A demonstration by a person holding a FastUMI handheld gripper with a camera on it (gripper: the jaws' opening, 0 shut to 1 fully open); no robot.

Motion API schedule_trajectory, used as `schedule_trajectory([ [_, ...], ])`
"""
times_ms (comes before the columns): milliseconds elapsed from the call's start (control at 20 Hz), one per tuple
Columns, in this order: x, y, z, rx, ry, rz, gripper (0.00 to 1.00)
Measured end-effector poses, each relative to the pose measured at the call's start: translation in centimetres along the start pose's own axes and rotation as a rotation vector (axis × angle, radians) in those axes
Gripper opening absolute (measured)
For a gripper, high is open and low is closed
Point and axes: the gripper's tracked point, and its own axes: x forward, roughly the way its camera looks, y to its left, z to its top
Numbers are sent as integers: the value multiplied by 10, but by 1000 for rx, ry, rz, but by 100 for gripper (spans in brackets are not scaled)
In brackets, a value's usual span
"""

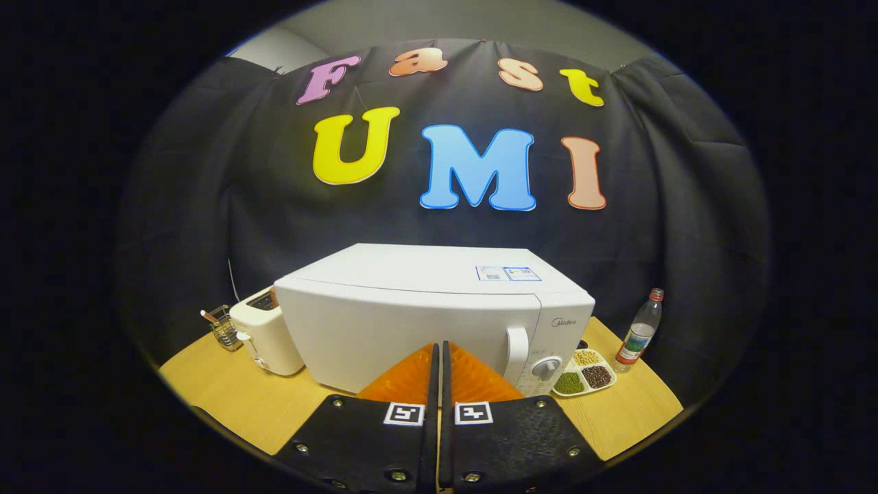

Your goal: Open the microwave, put the food inside, and close the microwave door.

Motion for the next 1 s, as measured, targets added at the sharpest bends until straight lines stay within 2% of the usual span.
schedule_trajectory([
  [500,-132,-13,19,29,-89,-3,2],
  [600,-149,-14,16,33,-104,-3,7],
  [650,-155,-12,15,27,-112,4,13],
  [850,-174,-16,6,-4,-127,-11,99],
  [1000,-174,-14,6,34,-129,0,97],
])
